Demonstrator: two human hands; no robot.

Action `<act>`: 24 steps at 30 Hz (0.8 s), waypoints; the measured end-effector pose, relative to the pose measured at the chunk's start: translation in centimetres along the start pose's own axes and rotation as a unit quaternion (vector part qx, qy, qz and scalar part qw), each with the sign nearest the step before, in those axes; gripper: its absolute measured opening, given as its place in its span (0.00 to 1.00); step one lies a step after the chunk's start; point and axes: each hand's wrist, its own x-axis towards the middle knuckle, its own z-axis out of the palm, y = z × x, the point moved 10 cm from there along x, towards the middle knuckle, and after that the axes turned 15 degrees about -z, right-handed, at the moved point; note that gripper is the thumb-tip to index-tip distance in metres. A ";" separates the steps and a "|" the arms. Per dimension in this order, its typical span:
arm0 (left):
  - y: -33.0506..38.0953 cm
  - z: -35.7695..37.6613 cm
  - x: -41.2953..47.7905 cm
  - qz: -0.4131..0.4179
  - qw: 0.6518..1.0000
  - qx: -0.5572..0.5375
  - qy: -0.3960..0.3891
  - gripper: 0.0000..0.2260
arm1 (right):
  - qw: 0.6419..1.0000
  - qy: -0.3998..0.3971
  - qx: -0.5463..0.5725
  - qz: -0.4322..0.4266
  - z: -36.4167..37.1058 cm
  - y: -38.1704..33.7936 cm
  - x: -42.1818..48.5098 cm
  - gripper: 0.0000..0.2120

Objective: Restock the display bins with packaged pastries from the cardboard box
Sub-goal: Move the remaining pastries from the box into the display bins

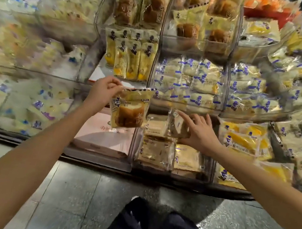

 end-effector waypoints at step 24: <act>-7.0 -2.0 6.2 -0.051 0.994 -0.088 -0.043 0.09 | 0.986 -0.099 0.107 0.084 9.5 0.1 4.4 0.36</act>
